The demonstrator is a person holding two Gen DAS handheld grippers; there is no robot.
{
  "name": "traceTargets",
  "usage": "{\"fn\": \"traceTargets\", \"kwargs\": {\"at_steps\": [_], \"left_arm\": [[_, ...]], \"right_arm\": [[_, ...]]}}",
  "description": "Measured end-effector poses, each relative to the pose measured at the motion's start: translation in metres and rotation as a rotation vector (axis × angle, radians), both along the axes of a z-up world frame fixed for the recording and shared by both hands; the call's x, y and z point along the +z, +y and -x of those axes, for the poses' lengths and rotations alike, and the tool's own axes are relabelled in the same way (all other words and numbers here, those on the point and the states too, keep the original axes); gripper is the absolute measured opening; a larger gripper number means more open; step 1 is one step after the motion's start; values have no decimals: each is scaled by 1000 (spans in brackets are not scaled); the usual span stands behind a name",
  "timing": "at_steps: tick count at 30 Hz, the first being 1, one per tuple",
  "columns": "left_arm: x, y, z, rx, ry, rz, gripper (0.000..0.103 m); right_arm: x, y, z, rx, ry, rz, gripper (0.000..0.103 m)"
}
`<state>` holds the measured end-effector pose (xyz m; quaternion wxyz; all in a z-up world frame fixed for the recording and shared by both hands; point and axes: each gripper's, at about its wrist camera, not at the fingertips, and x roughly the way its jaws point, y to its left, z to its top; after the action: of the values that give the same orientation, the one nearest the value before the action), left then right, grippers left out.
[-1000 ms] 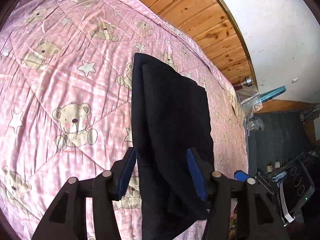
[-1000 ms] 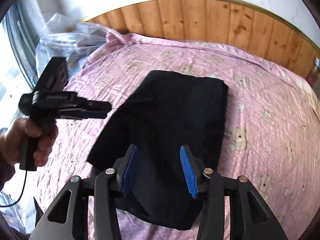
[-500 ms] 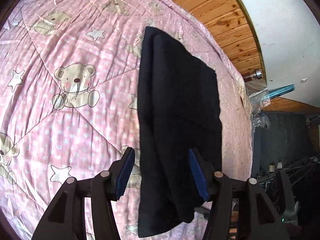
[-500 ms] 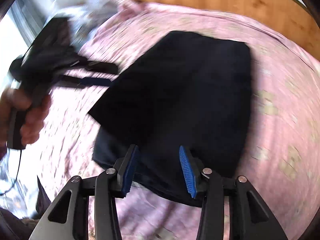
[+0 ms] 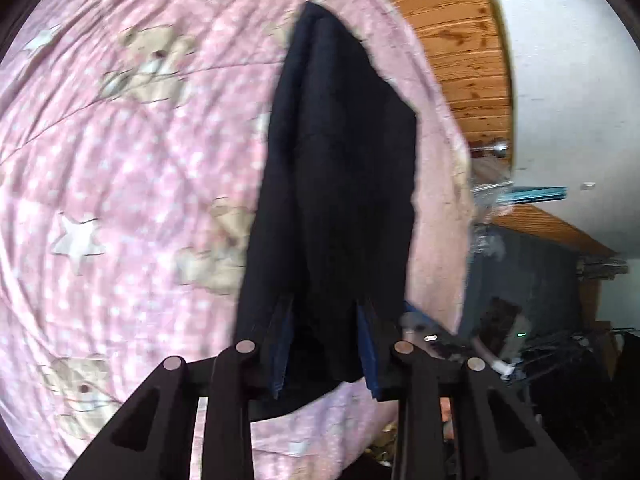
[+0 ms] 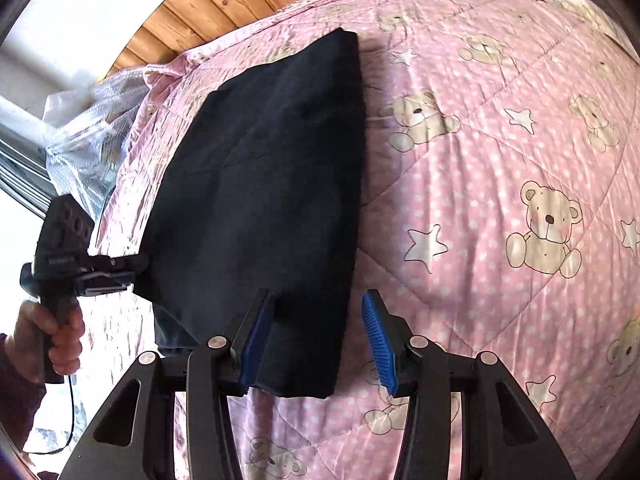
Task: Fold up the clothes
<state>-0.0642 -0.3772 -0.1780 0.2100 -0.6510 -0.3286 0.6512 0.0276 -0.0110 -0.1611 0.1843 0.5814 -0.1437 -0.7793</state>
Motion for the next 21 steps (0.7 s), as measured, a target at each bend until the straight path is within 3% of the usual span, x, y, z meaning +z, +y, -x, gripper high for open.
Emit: {"fn": "traceTargets", "kwargs": {"at_steps": [3, 6, 9, 12, 17, 18, 20, 21], "left_arm": [[13, 8, 0, -65, 24, -26, 34], [35, 20, 11, -170, 78, 43, 43], [38, 14, 43, -125, 143, 126, 57], [22, 15, 91, -58, 152, 158, 57], [6, 35, 139, -61, 200, 191, 58], [8, 34, 139, -58, 213, 187, 59], [9, 31, 135, -47, 230, 173, 59], [8, 34, 134, -53, 244, 162, 48]], "right_arm": [[-7, 4, 15, -18, 3, 15, 49], [-20, 8, 31, -68, -18, 88, 53], [-39, 7, 45, -100, -67, 155, 54], [-48, 5, 40, -103, -93, 169, 55], [-50, -7, 32, -68, -104, 220, 54], [-51, -13, 31, -43, -105, 223, 52], [-49, -24, 29, -3, -77, 158, 27], [-47, -25, 30, 5, -70, 135, 18]]}}
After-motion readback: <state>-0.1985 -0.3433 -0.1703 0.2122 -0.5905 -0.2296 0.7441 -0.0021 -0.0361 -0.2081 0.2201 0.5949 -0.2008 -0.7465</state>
